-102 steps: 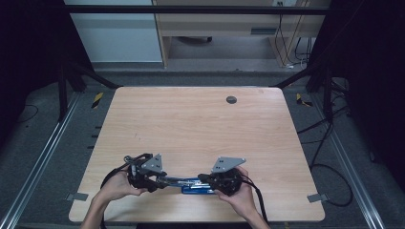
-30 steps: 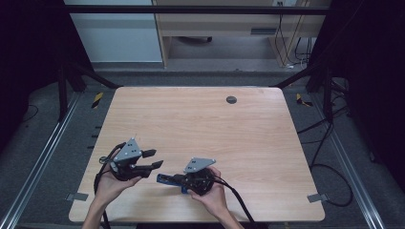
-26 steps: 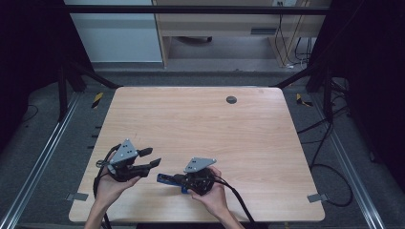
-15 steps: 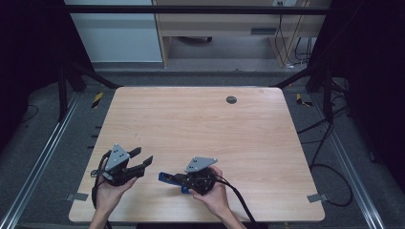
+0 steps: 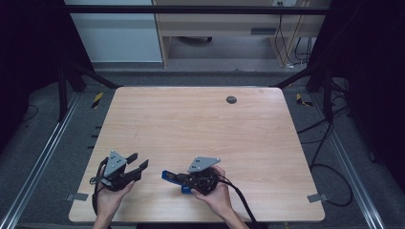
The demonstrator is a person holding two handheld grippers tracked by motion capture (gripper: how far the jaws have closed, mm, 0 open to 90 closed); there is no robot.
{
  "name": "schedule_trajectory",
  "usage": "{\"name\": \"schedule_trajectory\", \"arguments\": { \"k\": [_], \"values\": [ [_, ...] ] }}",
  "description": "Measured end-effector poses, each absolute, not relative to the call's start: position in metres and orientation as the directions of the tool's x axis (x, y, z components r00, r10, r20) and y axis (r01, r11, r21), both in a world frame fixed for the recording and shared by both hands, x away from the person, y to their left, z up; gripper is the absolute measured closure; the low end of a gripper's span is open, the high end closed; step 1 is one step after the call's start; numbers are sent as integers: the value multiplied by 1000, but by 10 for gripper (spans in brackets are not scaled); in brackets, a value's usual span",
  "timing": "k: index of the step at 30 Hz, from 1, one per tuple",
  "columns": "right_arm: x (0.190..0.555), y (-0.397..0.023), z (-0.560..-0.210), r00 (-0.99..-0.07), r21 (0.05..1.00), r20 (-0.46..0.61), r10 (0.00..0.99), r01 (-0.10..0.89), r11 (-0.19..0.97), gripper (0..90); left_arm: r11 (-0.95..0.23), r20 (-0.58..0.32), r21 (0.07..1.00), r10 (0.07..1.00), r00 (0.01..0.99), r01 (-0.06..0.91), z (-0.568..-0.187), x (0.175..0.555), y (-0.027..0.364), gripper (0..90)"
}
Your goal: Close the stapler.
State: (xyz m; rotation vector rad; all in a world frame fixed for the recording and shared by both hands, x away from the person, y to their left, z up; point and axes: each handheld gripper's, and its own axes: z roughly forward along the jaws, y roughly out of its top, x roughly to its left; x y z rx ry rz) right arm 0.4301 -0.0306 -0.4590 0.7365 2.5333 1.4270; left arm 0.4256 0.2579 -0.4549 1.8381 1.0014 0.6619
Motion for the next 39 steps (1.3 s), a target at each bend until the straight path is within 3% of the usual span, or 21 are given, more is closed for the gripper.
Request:
{"name": "schedule_trajectory", "arguments": {
  "k": [14,39],
  "values": [
    [428,-36,-455,-870,836,111,481,343,427,900,-282,10,861,841,540,424,-467,429,251,440],
    [424,-68,-449,-856,833,99,507,350,429,900,-313,16,840,831,557,443,-469,430,248,444]
  ]
}}
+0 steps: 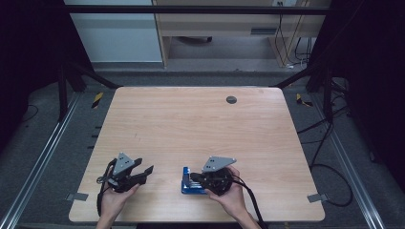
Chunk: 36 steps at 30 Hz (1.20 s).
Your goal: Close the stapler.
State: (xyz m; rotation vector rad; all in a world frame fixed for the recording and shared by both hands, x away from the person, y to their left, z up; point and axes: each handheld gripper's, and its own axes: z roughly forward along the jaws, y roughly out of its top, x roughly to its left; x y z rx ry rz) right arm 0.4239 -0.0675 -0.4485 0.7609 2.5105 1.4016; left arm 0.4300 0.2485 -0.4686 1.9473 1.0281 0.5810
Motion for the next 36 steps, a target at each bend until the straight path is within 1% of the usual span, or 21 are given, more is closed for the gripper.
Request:
{"name": "schedule_trajectory", "arguments": {
  "k": [9,14,24,29,36],
  "values": [
    [421,-78,-449,-861,843,115,495,348,410,900,-306,7,840,832,555,448,-469,430,249,446],
    [422,-85,-444,-854,850,118,507,351,393,900,-305,7,839,834,551,451,-469,430,250,445],
    [425,-91,-419,-843,882,113,525,329,338,900,-300,1,835,839,544,461,-470,432,249,437],
    [427,-87,-405,-844,894,125,521,324,311,900,-302,3,834,839,545,461,-469,432,249,436],
    [427,-74,-389,-859,906,106,501,291,308,900,-298,-3,832,841,540,468,-471,433,250,435]
  ]
}}
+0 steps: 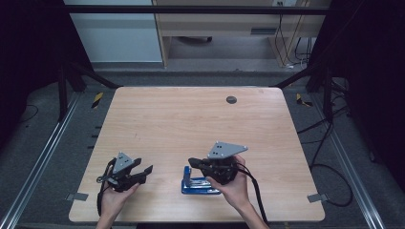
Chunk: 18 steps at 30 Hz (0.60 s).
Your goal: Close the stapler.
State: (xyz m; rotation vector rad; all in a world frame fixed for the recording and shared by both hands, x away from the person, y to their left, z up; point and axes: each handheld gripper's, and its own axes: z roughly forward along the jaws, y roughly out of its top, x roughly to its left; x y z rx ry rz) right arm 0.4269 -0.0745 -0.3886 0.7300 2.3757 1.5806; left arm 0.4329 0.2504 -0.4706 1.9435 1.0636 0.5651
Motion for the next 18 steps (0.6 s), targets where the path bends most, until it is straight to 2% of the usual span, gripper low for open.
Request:
{"name": "schedule_trajectory", "arguments": {
  "k": [8,18],
  "values": [
    [423,-51,-388,-882,891,80,465,273,362,900,-301,2,832,842,540,466,-471,432,249,431],
    [424,-46,-395,-879,871,68,472,283,402,900,-302,1,830,841,540,469,-472,432,249,425]
  ]
}}
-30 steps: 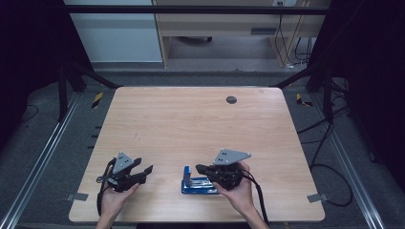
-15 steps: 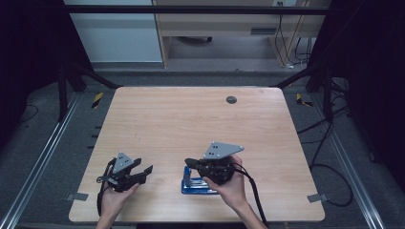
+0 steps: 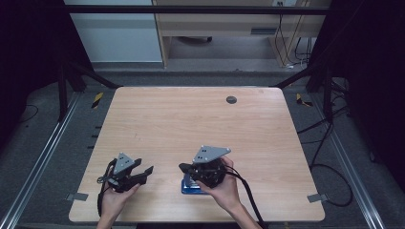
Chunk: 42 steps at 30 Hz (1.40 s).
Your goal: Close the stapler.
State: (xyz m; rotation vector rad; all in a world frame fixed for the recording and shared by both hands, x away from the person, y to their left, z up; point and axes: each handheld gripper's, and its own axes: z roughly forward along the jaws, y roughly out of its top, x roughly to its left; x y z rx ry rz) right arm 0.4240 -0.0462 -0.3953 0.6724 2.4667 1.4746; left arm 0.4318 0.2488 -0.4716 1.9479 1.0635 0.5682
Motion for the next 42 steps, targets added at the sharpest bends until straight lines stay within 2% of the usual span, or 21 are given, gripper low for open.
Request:
{"name": "schedule_trajectory", "arguments": {
  "k": [17,42],
  "values": [
    [425,-85,-413,-841,853,91,533,342,395,900,-307,1,828,837,547,469,-472,432,247,422],
    [421,-124,-447,-811,823,145,567,417,385,900,-323,10,821,832,554,470,-473,432,245,421]
  ]
}}
